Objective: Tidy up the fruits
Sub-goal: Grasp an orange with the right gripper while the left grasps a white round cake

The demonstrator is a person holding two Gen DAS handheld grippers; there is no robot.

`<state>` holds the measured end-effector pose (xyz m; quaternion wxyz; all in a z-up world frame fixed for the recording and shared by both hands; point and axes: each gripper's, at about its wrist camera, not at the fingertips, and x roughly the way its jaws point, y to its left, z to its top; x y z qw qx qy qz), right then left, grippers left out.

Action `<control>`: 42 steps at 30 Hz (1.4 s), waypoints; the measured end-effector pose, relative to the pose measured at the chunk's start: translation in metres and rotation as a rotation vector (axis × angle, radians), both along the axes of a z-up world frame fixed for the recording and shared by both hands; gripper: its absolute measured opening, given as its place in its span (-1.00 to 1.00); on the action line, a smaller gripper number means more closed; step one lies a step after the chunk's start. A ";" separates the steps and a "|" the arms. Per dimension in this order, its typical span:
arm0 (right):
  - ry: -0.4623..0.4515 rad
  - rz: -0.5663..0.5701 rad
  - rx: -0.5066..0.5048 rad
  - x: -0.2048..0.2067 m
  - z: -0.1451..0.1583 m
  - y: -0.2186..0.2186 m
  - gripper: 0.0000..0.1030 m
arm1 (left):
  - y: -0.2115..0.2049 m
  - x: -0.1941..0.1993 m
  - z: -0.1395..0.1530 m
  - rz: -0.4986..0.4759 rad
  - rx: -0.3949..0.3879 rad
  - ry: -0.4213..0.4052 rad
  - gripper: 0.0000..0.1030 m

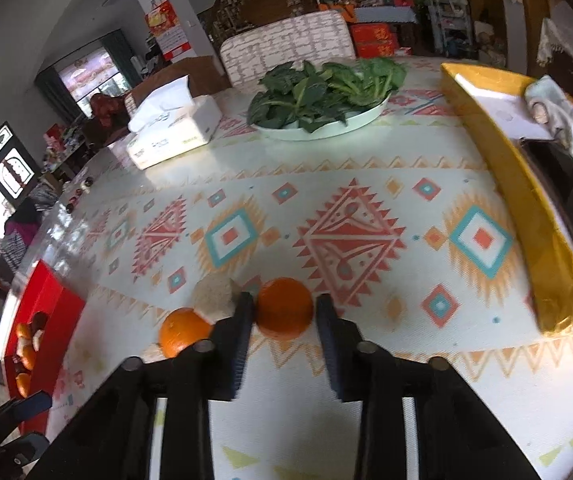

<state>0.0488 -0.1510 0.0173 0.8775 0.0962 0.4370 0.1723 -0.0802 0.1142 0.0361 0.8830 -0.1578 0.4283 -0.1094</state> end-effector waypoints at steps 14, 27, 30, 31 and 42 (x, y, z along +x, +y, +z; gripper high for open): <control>0.002 -0.003 0.016 -0.001 -0.002 0.002 -0.37 | 0.004 0.002 -0.004 0.003 -0.014 0.017 0.52; -0.007 -0.038 0.142 -0.008 0.012 -0.022 -0.40 | -0.018 0.039 0.006 -0.024 0.079 -0.023 0.52; -0.005 -0.040 0.157 -0.010 0.013 -0.026 -0.40 | -0.038 0.054 0.004 -0.070 0.102 -0.020 0.52; -0.004 -0.041 0.160 -0.011 0.013 -0.027 -0.40 | -0.047 0.060 0.003 -0.098 0.111 -0.019 0.52; -0.009 -0.029 0.186 -0.012 0.017 -0.031 -0.40 | -0.098 0.096 -0.022 -0.201 0.253 -0.021 0.01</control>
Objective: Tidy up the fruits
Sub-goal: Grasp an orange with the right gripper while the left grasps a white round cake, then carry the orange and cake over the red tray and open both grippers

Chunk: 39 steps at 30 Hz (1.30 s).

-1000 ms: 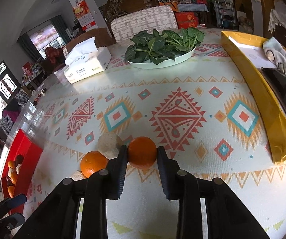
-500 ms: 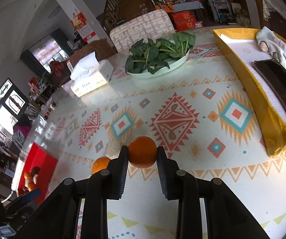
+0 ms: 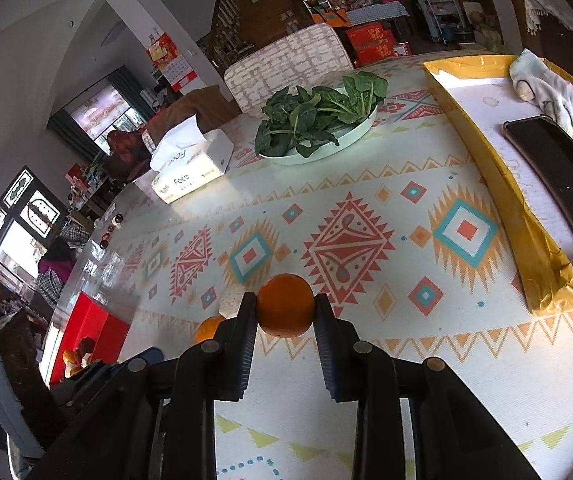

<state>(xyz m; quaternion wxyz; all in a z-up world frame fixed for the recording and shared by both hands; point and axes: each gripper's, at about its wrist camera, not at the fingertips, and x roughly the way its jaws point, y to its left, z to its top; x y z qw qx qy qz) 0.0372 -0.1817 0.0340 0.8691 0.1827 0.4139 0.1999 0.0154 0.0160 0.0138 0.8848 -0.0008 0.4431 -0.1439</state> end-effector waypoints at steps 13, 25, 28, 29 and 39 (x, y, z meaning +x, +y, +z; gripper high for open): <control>-0.002 0.009 -0.006 -0.001 -0.002 0.002 -0.40 | 0.039 -0.033 0.029 0.090 -0.112 -0.072 -0.42; -0.057 0.014 -0.004 -0.015 0.012 0.011 -0.40 | 0.155 -0.112 0.056 0.288 -0.251 -0.148 -0.42; -0.106 0.004 -0.024 -0.023 0.030 0.022 -0.40 | 0.184 -0.119 0.060 0.330 -0.255 -0.167 -0.42; -0.117 0.008 -0.024 -0.025 0.037 0.026 -0.40 | 0.192 -0.119 0.060 0.343 -0.260 -0.171 -0.42; -0.099 0.313 0.017 -0.039 0.072 0.161 -0.40 | 0.270 -0.137 0.040 0.524 -0.268 -0.158 -0.42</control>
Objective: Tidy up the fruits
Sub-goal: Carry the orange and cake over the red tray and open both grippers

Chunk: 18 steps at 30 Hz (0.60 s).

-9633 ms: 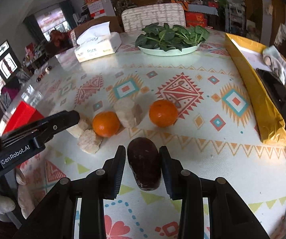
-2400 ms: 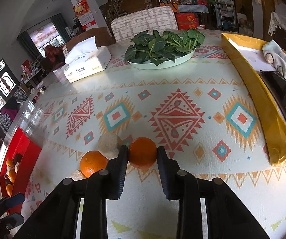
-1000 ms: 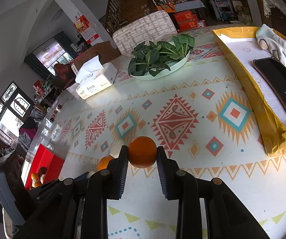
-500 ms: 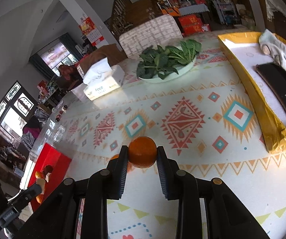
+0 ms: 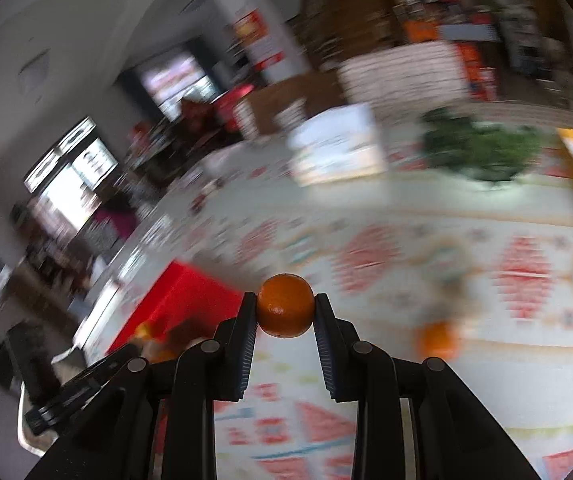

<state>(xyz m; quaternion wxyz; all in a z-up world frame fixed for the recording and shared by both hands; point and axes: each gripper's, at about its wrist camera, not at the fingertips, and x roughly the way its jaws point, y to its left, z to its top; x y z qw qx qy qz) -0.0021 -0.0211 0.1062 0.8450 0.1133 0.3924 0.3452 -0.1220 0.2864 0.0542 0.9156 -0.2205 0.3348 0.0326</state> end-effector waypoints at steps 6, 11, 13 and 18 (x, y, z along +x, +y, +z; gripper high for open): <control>0.021 0.208 -0.044 -0.018 -0.016 0.109 -0.40 | 0.021 -0.007 -0.012 0.028 -0.015 0.029 -0.42; 0.029 0.265 -0.112 -0.016 -0.032 0.172 -0.40 | 0.038 -0.004 -0.018 0.065 -0.024 0.044 -0.42; 0.036 0.272 -0.136 -0.012 -0.037 0.189 -0.40 | 0.045 -0.002 -0.022 0.079 -0.042 0.055 -0.42; 0.059 0.293 -0.204 -0.005 -0.054 0.226 -0.39 | 0.055 -0.001 -0.025 0.094 -0.085 0.056 -0.20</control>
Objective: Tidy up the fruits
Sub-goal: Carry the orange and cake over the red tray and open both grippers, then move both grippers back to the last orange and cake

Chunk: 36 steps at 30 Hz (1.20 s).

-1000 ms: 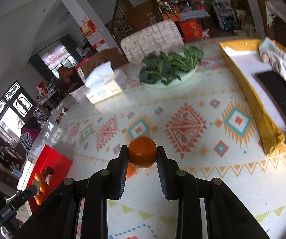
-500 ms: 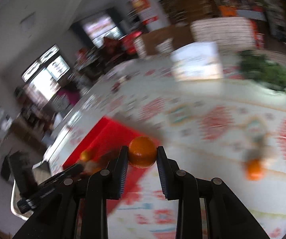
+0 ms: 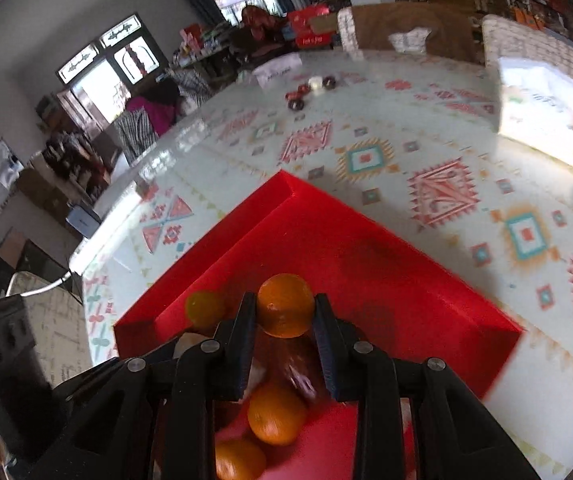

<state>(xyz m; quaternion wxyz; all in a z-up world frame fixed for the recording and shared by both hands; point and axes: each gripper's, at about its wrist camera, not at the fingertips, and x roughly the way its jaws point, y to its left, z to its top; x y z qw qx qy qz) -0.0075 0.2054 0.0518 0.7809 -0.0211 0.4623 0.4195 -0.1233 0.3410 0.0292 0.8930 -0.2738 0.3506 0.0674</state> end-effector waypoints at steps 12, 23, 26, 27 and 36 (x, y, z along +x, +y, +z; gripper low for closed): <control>-0.037 -0.106 0.086 -0.019 0.018 -0.049 -0.23 | -0.019 -0.032 0.035 -0.007 0.100 -0.143 0.72; -0.070 -0.353 0.120 -0.041 0.019 -0.159 0.06 | -0.038 -0.027 0.038 -0.105 0.075 -0.177 0.72; -0.044 -0.370 0.127 -0.036 0.015 -0.164 0.06 | -0.034 -0.028 0.035 -0.089 0.065 -0.168 0.72; -0.035 -0.373 0.131 -0.034 0.013 -0.164 0.06 | -0.033 -0.028 0.035 -0.086 0.063 -0.167 0.72; -0.051 -0.332 0.115 -0.043 0.012 -0.151 0.06 | -0.032 -0.028 0.033 -0.088 0.045 -0.160 0.72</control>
